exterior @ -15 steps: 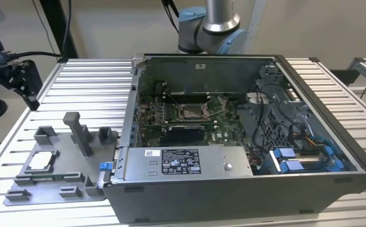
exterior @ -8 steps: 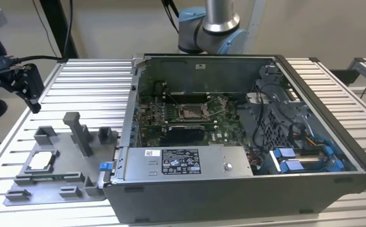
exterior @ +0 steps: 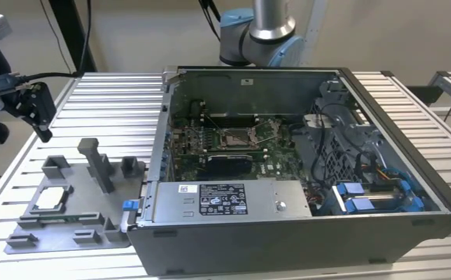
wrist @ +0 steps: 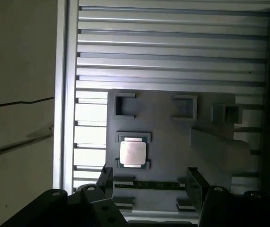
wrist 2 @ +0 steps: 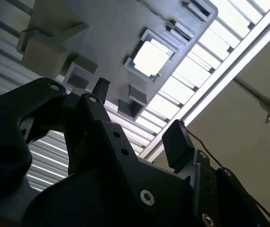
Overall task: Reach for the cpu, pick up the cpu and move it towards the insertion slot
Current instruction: 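Pick up the cpu and move it towards the insertion slot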
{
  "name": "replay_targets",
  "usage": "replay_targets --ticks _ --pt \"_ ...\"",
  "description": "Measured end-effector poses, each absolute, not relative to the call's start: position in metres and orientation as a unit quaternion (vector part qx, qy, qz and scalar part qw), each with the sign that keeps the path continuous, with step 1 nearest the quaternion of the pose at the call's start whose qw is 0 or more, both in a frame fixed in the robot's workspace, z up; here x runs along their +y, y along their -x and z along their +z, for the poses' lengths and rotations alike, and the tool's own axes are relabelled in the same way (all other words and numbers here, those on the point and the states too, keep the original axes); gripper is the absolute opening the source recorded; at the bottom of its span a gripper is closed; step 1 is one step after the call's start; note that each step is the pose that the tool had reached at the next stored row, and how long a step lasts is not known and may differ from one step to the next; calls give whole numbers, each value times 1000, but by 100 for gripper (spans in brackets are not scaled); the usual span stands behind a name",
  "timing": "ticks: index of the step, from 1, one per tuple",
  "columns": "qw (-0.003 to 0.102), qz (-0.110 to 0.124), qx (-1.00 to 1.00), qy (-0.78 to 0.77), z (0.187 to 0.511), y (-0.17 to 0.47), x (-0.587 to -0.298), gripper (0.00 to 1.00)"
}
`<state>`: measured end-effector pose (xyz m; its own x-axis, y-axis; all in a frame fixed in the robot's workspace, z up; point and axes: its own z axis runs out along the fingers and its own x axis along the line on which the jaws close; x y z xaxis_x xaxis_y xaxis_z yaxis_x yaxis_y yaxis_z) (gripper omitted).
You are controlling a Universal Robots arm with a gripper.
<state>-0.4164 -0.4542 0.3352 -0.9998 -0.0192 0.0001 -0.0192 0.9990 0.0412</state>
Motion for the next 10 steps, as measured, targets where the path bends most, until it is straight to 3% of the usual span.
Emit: replay_targets --ticks 10 --pt "0 -21 -1000 -10 327 416 -454 100"
